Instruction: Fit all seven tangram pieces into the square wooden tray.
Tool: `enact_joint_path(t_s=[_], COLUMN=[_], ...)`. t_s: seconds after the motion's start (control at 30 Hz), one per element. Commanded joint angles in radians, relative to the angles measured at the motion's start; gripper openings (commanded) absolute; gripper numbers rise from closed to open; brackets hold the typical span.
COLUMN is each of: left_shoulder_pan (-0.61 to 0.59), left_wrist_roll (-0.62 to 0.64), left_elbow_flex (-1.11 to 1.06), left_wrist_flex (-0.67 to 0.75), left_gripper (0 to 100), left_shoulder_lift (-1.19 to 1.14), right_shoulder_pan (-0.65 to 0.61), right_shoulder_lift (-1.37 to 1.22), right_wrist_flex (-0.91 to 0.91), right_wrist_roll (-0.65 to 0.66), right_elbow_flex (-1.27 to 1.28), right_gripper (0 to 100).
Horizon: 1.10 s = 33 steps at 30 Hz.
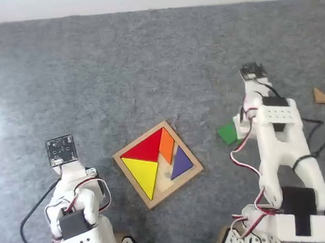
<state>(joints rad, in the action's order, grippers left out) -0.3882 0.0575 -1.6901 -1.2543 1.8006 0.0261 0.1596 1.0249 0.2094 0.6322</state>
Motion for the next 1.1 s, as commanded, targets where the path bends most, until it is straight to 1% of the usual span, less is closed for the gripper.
enact_joint_path(t_s=[0.0, 0.1, 0.27, 0.4, 0.63, 0.77, 0.83, 1.0, 1.07], left_shoulder_pan=[-0.003, -0.003, -0.003, -0.003, 0.0, -0.002, -0.002, -0.002, -0.002], left_wrist_roll=[-0.005, -0.005, -0.005, -0.005, -0.005, -0.005, -0.005, -0.005, -0.005], left_elbow_flex=[0.007, 0.007, 0.007, 0.007, 0.007, 0.007, 0.007, 0.007, 0.007], left_wrist_flex=[-0.008, -0.008, -0.008, -0.008, -0.008, -0.008, -0.008, -0.008, -0.008], left_gripper=[1, 1, 1, 1, 1, 1, 1, 1, 1], left_shoulder_lift=[0.017, 0.017, 0.017, 0.017, 0.018, 0.018, 0.018, 0.018, 0.018], right_shoulder_pan=[-0.058, -0.067, -0.053, 0.015, 0.081, 0.084, 0.104, 0.193, 0.234], right_shoulder_lift=[-0.015, -0.067, -0.128, -0.13, -0.13, -0.13, -0.136, -0.174, -0.208], right_wrist_flex=[0.062, 0.082, 0.041, -0.045, -0.045, -0.036, 0.008, 0.107, 0.137], right_wrist_roll=[-0.041, -0.052, -0.044, -0.026, -0.006, 0.078, 0.109, 0.187, 0.213], right_elbow_flex=[-0.152, -0.196, -0.169, -0.133, -0.135, -0.137, -0.176, -0.301, -0.351], right_gripper=[2.4, 2.4, 2.4, 2.4, 2.4, 2.4, 2.8, 11.6, 13.2])
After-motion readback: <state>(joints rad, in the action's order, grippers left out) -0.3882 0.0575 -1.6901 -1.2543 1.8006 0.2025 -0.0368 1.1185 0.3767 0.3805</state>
